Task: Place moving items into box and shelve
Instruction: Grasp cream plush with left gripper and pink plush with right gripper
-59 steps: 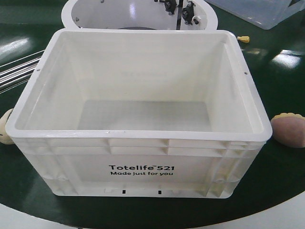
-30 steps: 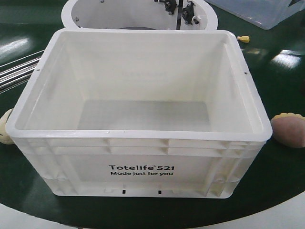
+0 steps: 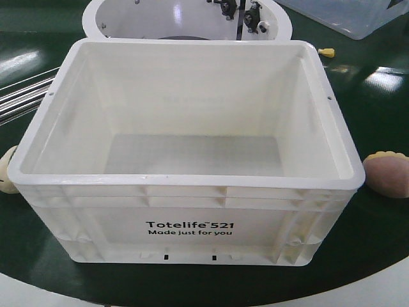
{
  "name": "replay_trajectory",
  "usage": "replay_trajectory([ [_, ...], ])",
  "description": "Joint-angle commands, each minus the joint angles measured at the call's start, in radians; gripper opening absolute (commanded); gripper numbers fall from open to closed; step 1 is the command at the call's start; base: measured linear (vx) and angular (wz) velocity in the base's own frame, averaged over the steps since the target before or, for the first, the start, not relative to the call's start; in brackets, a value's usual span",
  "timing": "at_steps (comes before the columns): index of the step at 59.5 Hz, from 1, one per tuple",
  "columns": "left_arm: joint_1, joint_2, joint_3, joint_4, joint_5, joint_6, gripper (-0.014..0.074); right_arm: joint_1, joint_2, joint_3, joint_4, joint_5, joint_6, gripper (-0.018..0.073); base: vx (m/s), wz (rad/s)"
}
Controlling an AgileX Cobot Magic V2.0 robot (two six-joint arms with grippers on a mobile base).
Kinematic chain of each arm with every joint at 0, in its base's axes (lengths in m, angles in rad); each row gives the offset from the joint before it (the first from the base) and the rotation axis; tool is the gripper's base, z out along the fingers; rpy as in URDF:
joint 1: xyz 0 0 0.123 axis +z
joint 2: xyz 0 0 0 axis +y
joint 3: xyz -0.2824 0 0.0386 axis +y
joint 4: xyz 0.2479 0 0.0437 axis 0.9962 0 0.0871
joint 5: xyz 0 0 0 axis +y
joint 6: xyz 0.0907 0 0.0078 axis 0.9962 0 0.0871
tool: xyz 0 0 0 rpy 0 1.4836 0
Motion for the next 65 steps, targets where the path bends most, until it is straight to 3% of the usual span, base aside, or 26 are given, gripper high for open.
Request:
replay_trajectory([
  [1, 0.012, 0.051, -0.161, 0.010, 0.027, -0.017, 0.0470, -0.006, 0.026, -0.122, -0.012, -0.029, 0.005, 0.0488, 0.00, 0.00],
  [18, 0.022, 0.279, -0.431, 0.018, 0.198, -0.017, 0.0470, -0.007, 0.338, -0.406, -0.042, 0.259, 0.063, 0.0488, 0.00, 0.00],
  [31, 0.022, 0.453, -0.434, 0.003, 0.299, -0.025, 0.0470, -0.007, 0.509, -0.445, -0.211, 0.384, 0.237, 0.0488, 0.00, 0.00],
  [45, 0.022, 0.565, -0.434, -0.005, 0.384, -0.015, 0.0470, -0.007, 0.686, -0.445, -0.203, 0.612, 0.193, 0.0488, 0.00, 0.00],
  [58, 0.022, 0.644, -0.434, -0.005, 0.426, -0.012, 0.0470, -0.007, 0.805, -0.445, -0.206, 0.648, 0.183, 0.0488, 0.00, 0.00],
  [65, 0.022, 0.679, -0.434, -0.005, 0.442, 0.020, 0.0470, -0.007, 0.841, -0.445, -0.273, 0.683, 0.207, 0.0487, 0.00, 0.00],
])
